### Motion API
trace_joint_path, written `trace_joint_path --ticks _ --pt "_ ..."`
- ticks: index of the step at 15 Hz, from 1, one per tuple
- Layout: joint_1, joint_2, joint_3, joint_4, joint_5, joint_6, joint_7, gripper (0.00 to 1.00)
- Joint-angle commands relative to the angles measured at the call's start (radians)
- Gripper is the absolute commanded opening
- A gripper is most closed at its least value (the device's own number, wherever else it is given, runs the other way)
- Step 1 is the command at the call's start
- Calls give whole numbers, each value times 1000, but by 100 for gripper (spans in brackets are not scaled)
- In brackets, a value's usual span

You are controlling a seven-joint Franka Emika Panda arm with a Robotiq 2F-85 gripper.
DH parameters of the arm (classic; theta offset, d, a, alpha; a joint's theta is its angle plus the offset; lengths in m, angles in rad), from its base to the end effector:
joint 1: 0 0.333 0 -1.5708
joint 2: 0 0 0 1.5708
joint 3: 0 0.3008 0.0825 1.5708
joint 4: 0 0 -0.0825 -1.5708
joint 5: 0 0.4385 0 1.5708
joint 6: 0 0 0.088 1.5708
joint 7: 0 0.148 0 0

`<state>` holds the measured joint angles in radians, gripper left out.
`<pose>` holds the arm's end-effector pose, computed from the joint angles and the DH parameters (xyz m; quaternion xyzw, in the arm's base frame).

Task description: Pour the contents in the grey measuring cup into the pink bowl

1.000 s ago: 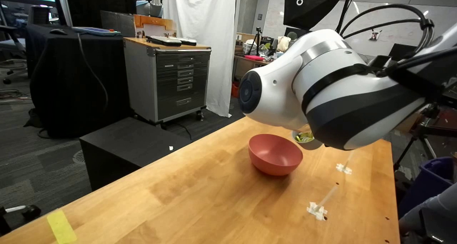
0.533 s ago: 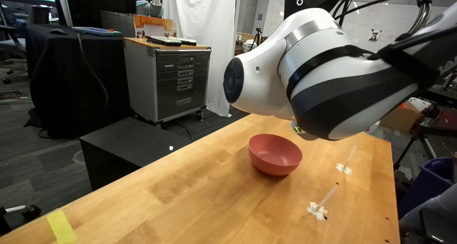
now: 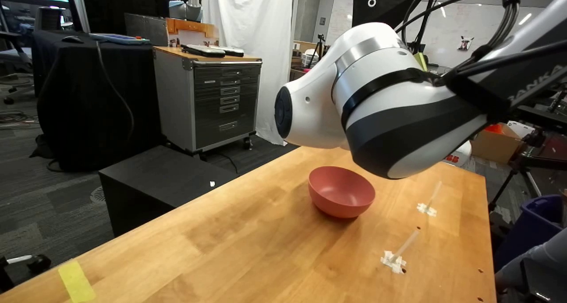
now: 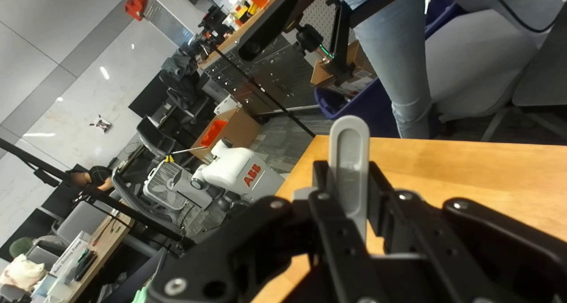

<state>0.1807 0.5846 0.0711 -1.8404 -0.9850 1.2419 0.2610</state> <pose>0.5547 -0.0023 0.1692 0.7419 0.1243 -0.3636 0.5495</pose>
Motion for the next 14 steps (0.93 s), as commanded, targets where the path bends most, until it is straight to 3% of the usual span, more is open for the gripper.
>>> trace_joint_path --ticks 1,14 --pt "8 52 -3 72 -2 -90 -28 10" --pt "22 180 -9 214 -28 -240 -46 10"
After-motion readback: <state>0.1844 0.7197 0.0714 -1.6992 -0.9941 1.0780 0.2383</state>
